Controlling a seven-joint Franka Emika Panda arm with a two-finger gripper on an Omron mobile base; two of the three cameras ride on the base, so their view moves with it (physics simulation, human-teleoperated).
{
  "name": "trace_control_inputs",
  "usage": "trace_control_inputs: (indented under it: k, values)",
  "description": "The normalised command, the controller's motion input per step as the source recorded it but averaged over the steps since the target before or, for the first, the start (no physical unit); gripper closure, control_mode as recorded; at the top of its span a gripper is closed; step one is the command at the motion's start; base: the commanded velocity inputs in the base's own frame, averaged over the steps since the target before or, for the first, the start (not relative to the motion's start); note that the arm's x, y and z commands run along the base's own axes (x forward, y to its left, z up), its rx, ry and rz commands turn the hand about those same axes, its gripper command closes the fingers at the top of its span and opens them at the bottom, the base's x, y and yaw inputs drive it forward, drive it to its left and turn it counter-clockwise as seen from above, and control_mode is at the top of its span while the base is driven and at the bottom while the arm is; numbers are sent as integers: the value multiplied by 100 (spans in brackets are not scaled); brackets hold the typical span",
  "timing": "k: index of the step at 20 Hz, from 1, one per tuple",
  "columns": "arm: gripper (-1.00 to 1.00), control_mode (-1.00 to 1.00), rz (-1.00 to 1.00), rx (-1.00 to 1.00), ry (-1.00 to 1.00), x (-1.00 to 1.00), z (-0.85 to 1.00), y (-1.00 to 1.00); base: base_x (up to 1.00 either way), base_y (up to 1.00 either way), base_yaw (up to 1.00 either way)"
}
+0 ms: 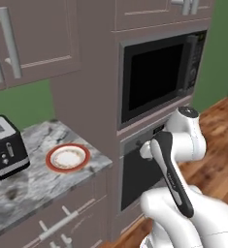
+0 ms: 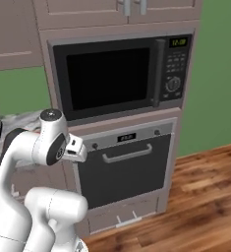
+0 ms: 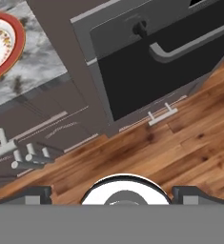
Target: Take the baked cake out of the oven and place it on the plate for cooling. Then close the oven door.
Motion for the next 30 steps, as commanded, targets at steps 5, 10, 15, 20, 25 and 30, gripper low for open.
trace_control_inputs:
  k: [5, 10, 15, 20, 25, 30]
  values:
    - [-100, 100, 0, 0, 0, 0, 0, 0, 6, 43, -27]
    - [-100, 100, 0, 0, 0, 0, 0, 0, 14, 47, -24]
    - [-100, 100, 0, 0, 0, 0, 0, 0, 20, 55, -10]
    - [-100, 100, 0, 0, 0, 0, 0, 0, 13, 58, -3]
    - [-100, 100, 0, 0, 0, 0, 0, 0, 0, 53, -3]
    - [-100, 100, 0, 0, 0, 0, 0, 0, 0, 50, -4]
